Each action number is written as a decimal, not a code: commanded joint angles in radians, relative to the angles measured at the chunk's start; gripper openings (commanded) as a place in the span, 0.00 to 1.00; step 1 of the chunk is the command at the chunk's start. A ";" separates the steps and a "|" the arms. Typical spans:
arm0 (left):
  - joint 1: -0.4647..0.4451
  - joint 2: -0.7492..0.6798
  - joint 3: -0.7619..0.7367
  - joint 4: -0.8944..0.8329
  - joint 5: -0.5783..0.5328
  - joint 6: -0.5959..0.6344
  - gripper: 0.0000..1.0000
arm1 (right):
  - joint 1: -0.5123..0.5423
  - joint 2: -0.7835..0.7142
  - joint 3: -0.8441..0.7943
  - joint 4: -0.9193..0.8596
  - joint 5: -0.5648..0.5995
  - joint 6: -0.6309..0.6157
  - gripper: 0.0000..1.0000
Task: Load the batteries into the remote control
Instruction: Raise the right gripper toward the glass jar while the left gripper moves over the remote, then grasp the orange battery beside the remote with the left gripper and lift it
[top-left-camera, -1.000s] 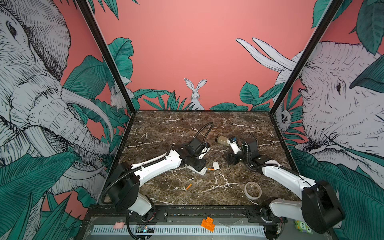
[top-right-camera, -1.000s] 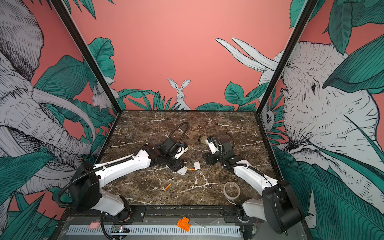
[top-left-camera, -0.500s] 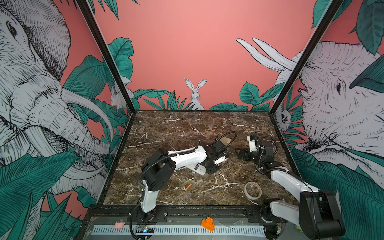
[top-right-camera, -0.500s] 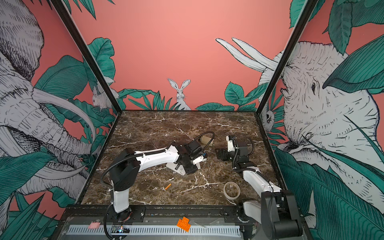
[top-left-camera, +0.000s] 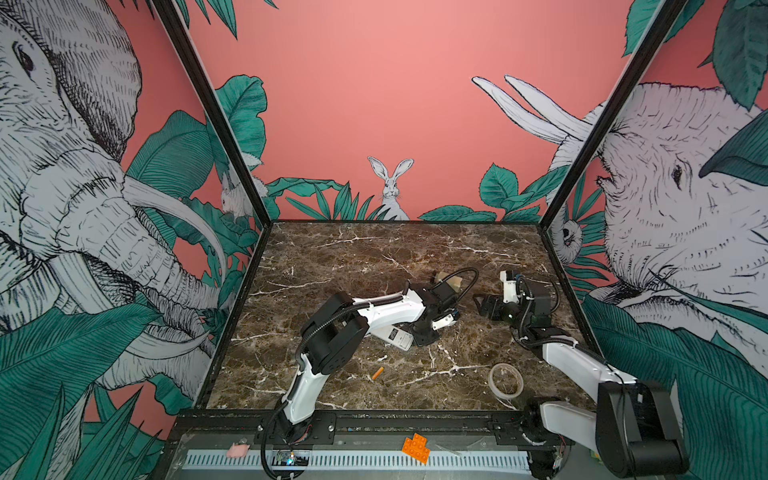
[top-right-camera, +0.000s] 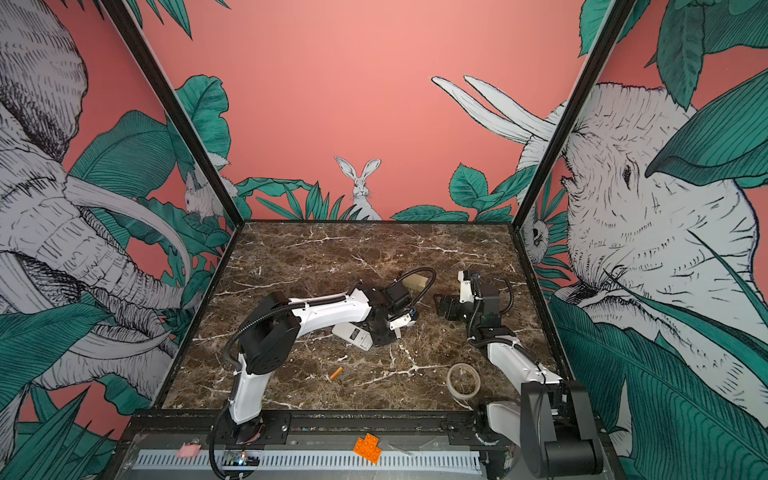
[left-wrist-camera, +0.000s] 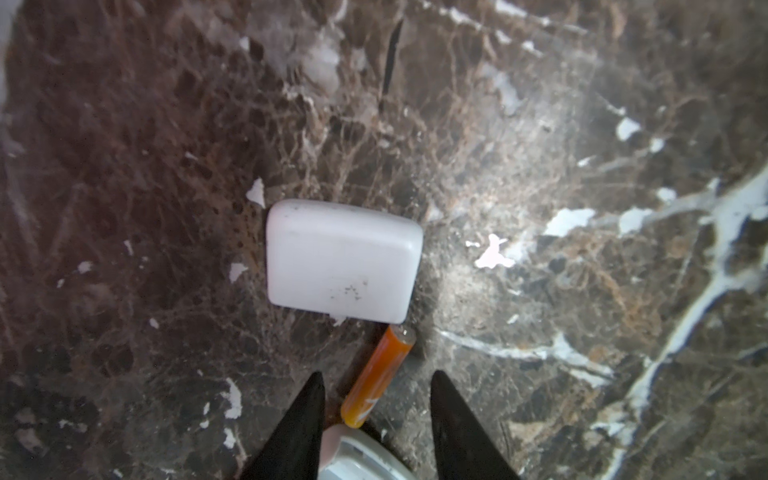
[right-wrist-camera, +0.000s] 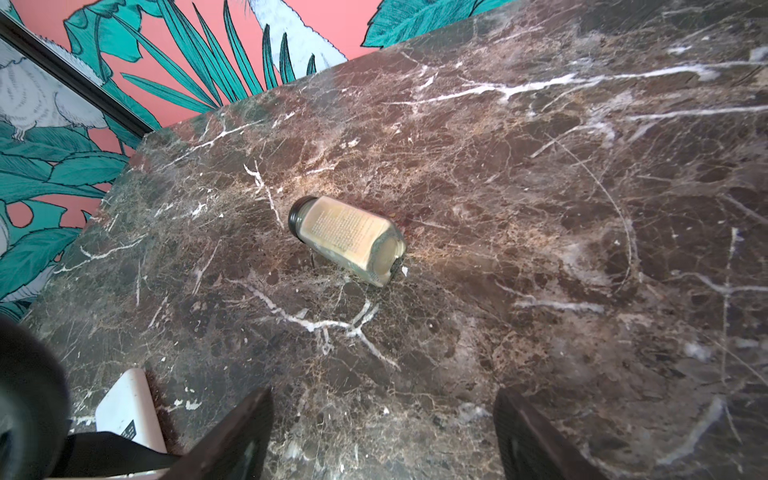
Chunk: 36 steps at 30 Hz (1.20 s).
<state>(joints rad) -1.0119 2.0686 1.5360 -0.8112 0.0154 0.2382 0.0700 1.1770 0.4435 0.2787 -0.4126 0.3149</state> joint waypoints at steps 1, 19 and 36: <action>-0.002 0.008 0.027 -0.036 0.007 0.018 0.38 | -0.007 0.002 -0.009 0.052 -0.019 0.014 0.82; -0.023 0.054 0.060 -0.040 0.023 0.006 0.16 | -0.018 0.011 -0.014 0.083 -0.041 0.024 0.81; -0.024 -0.166 -0.040 -0.003 0.022 -0.253 0.03 | -0.022 0.008 -0.007 0.068 -0.058 0.025 0.80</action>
<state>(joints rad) -1.0317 1.9942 1.5158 -0.8059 0.0593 0.0608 0.0513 1.1919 0.4290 0.3241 -0.4538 0.3336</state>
